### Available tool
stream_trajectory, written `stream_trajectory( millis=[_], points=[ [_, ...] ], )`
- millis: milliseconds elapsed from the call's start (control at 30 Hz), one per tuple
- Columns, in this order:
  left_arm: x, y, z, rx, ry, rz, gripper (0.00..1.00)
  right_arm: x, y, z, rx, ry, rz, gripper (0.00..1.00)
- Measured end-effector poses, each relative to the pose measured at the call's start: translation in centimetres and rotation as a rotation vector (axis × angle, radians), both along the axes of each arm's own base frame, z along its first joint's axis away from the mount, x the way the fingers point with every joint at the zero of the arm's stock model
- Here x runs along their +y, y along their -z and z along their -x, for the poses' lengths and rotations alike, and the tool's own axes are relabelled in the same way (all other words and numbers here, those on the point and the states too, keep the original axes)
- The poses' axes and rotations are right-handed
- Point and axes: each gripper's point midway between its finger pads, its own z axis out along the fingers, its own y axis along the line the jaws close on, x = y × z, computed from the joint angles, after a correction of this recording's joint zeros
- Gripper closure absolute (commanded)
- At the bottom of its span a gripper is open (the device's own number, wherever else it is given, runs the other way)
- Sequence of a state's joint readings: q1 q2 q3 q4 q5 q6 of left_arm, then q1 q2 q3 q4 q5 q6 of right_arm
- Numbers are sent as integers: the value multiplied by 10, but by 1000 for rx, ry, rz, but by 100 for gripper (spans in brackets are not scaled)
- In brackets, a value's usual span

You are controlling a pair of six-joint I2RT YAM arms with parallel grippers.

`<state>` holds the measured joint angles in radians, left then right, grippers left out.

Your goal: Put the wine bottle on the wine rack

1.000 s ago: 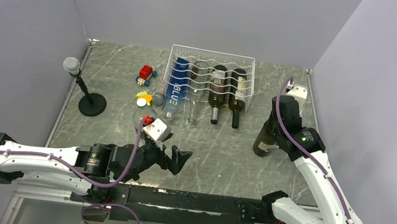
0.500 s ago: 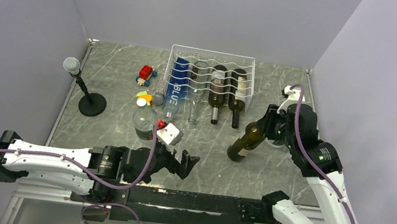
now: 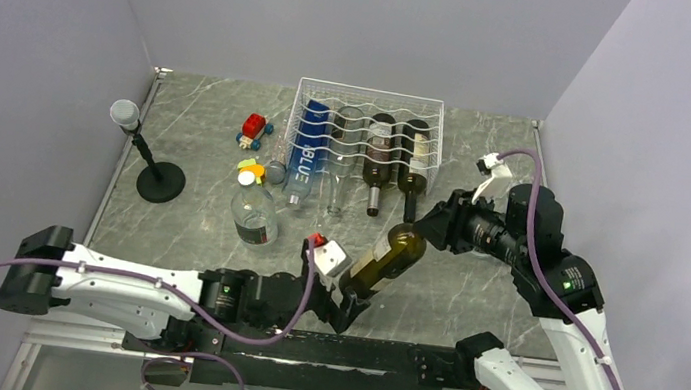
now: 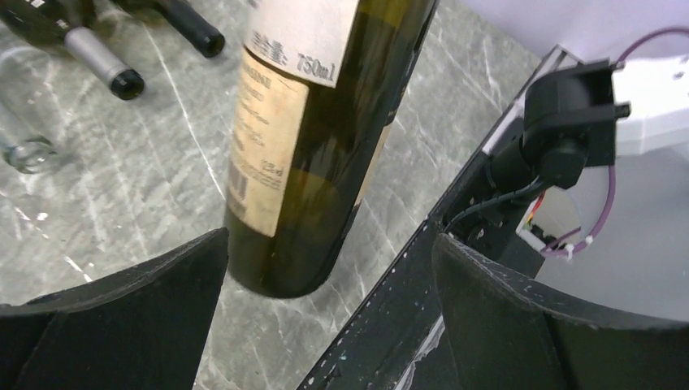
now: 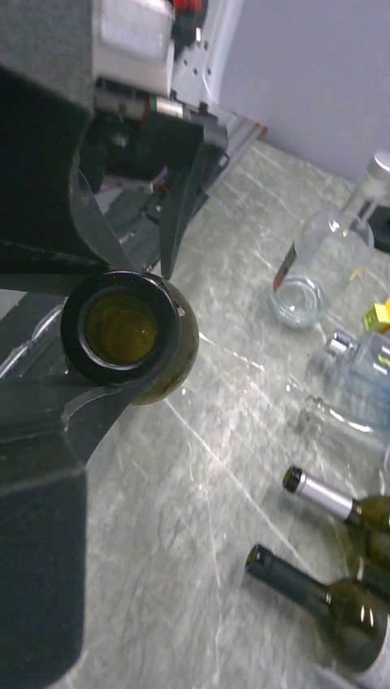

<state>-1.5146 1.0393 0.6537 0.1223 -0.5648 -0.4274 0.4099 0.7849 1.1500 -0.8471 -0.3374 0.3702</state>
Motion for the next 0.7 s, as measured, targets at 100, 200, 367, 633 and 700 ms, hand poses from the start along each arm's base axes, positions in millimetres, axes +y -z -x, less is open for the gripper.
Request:
stream_trajectory(
  millis=[100,200,367,633,700],
  points=[
    [-9,19,4,5,40,-14,1,8,-1,5,11,-40,-41,100],
    [-12,37,6,6,69,-25,1,11,9,10,34,-64,-49,100],
    [-13,49,7,15,94,-16,1,16,20,19,81,-97,-73,100],
    [-20,45,0,19,103,24,1,32,5,34,77,-190,-186,100],
    [-20,45,-1,21,107,26,16,34,2,34,61,-205,-201,100]
  ],
)
